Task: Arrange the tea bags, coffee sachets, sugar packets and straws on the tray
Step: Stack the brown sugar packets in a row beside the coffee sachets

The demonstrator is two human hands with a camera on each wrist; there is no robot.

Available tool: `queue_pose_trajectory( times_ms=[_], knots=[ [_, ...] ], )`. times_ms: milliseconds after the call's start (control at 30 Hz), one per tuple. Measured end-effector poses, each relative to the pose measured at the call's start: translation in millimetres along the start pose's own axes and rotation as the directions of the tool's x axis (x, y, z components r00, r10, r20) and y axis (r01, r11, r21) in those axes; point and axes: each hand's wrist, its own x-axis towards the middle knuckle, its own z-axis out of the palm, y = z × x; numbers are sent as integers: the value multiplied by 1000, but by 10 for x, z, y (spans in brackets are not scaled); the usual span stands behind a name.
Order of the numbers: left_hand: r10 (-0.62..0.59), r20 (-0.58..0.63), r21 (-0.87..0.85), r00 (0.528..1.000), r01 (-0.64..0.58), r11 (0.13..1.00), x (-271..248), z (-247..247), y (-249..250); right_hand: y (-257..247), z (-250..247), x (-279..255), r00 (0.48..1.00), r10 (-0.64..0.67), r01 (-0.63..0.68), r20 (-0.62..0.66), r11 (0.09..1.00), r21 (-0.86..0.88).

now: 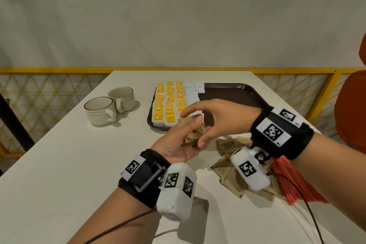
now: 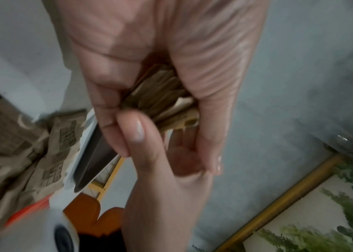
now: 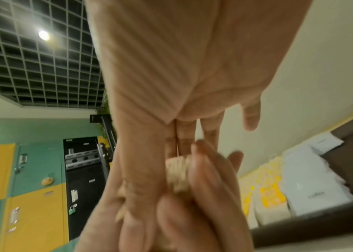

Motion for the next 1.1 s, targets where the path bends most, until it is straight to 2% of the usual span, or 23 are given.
queue_pose_trajectory(
  times_ms=[133,300,400,533,700,833,933,1000,1100],
  knots=[
    [-49,39,155,998,42,987,18,-63,10,46,-80,-102,999,-30,30,-42,1000,-4],
    [-71,82,188,994,55,981,13,-55,3,75,-53,-137,991,-28,40,-133,995,91],
    [-76,92,241,993,52,969,10,-55,-3,80,-51,-144,994,7,7,-107,991,137],
    [-68,119,264,991,34,964,6,-51,9,99,1,-144,999,37,-36,0,990,137],
    [-68,123,211,990,41,977,-3,-57,1,126,84,-152,998,43,-53,44,964,259],
    [-79,77,146,994,67,987,53,-34,32,190,4,-131,997,62,-75,47,928,364],
    [-86,34,129,996,81,988,168,21,141,225,-138,-96,997,81,-76,12,859,506],
    [-81,-1,137,997,80,987,261,65,257,279,-252,-35,990,111,-36,-87,797,603],
    [-64,-98,128,993,76,989,417,90,445,484,-479,128,952,246,-10,-180,617,787]
  ],
)
